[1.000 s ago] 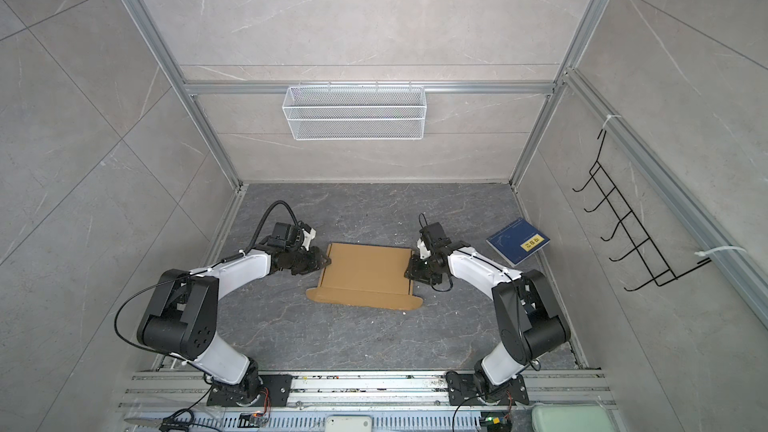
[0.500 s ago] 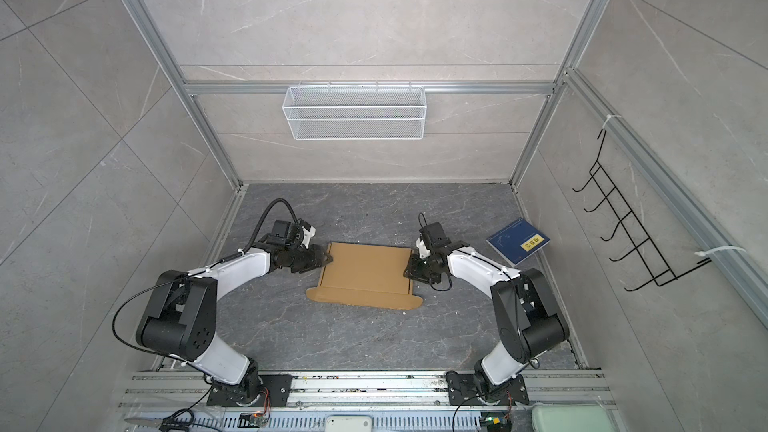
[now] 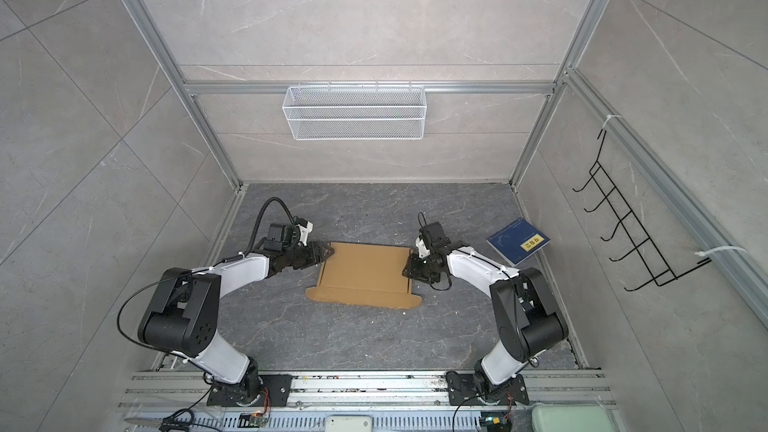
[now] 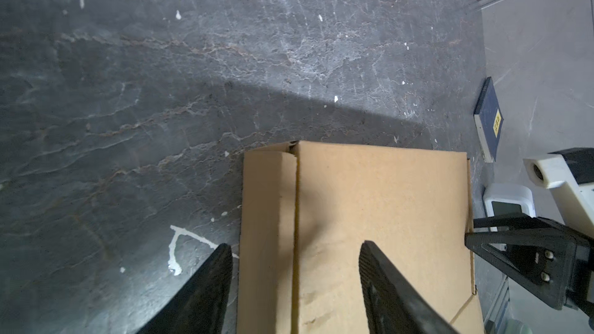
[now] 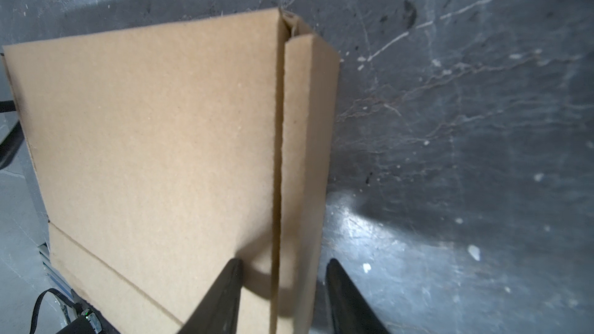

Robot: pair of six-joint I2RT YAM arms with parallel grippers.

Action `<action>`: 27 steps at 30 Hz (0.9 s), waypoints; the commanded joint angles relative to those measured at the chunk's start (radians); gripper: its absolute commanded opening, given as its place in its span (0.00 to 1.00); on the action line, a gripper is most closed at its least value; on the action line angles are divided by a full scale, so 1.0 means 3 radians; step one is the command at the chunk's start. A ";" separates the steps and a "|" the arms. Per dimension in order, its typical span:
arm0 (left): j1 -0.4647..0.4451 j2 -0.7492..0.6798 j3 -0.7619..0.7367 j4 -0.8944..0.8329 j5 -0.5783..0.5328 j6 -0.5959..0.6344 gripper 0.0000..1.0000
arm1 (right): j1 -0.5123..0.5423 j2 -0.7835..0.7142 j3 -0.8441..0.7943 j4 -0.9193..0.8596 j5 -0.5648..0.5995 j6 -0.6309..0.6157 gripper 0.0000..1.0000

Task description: Fold the paper box

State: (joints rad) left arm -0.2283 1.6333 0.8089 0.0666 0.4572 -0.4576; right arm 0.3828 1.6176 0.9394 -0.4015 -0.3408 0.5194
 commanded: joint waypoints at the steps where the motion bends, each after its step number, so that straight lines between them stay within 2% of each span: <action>1: 0.0019 0.0041 -0.0040 0.0371 0.0192 -0.0031 0.65 | -0.0004 0.0120 -0.0012 -0.0098 0.0107 -0.0055 0.46; 11: 0.0018 0.0186 -0.0208 0.0601 0.0302 -0.0059 0.57 | -0.0018 0.0151 0.0029 -0.0086 0.0051 -0.0064 0.49; 15: 0.0028 0.0201 -0.0237 0.0605 0.0288 -0.0039 0.53 | -0.0066 0.0078 0.0026 -0.0057 -0.0059 -0.0110 0.54; 20: 0.0069 0.0239 -0.0257 0.0533 0.0264 -0.0039 0.50 | -0.0185 -0.0052 -0.0041 0.0123 -0.0419 -0.0170 0.62; 25: 0.0186 0.0257 -0.0326 0.0491 0.0227 -0.0085 0.47 | -0.0293 -0.0149 -0.0104 0.0258 -0.0698 -0.0234 0.76; 27: 0.0208 0.0267 -0.0339 0.0475 0.0220 -0.0092 0.46 | -0.0332 -0.0157 -0.0136 0.0332 -0.0820 -0.0205 0.79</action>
State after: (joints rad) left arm -0.1852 1.6901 0.7345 0.2478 0.5495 -0.4805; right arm 0.2962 1.5997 0.9184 -0.3416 -0.5083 0.4709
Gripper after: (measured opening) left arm 0.468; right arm 0.779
